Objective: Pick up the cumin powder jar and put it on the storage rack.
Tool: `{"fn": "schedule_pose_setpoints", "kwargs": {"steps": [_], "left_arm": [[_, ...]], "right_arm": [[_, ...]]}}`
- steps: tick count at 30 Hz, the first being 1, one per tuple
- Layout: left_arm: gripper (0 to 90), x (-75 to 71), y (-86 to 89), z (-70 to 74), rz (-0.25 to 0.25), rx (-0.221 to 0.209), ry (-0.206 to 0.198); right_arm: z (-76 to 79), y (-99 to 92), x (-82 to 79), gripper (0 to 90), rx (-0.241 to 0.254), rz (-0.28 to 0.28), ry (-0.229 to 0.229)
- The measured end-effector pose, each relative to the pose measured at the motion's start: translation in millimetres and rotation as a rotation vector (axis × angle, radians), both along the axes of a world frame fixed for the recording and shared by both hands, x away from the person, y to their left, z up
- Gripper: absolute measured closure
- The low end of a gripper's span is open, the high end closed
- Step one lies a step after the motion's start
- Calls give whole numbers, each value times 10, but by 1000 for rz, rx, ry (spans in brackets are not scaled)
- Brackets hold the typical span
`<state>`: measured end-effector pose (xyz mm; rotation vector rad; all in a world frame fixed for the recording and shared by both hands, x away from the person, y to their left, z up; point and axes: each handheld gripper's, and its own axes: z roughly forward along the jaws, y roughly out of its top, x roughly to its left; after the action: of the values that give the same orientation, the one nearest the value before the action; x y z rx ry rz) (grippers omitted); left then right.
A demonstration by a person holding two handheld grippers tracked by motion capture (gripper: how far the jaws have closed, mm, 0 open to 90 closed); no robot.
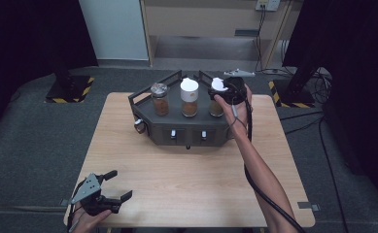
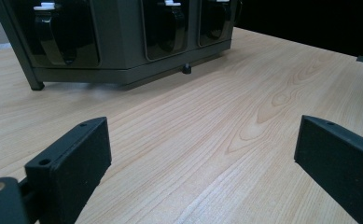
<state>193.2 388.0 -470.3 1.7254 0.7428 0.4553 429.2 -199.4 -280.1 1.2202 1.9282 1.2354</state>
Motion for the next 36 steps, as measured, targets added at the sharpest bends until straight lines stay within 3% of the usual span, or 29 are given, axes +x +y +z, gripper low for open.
{"fn": "schedule_pose_setpoints", "kwargs": {"steps": [5,8,21,36], "left_arm": [[24,-3,-1,2,1,0,-1],[24,-3,-5,-3,1,-4,-1],[25,23,-6,-8,0,-5,7],[24,37,5,-21,7,-14,13]], "right_arm": [[42,-48,-87,128,22,5,-40],[111,-91,-119,69,47,10,-41],[366,-259,-480,57,31,76,-117],[381,-526,-957,36,41,175,-171]]}}
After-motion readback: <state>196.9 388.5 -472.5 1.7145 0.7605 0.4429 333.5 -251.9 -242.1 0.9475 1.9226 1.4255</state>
